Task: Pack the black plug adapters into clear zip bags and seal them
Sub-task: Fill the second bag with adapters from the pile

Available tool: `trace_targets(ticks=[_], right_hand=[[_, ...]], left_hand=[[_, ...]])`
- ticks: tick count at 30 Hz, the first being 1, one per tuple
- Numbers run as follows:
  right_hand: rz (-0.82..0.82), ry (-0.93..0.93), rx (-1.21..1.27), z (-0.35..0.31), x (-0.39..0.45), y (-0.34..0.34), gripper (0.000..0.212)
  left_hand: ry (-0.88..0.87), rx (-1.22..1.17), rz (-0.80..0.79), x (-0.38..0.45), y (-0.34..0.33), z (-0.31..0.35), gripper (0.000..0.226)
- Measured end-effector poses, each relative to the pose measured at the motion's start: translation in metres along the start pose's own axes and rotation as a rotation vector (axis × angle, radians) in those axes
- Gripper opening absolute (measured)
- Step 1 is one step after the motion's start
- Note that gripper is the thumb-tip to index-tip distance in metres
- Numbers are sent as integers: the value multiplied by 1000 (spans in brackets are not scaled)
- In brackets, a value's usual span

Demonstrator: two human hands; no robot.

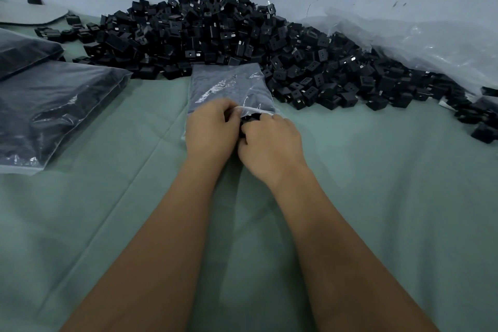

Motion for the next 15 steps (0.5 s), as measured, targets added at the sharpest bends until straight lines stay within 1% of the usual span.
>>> trace_targets(ticks=[9,15], right_hand=[[-18,-68,18,-5,-1,3,27],[-71,-60,-48,-3,-2,1,29]], left_hand=[[0,9,-16,0,0,0,16],[-2,4,-28,-1,0,0,15]])
Point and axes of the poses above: each hand's wrist, its own x-axis towards the middle knuckle, its own y-axis out of the back of the hand, z = x × y, the point moved 3 cm from there along x, towards the middle knuckle, and after that the axes turned 6 degrees about -x, right-handed, at the moved point
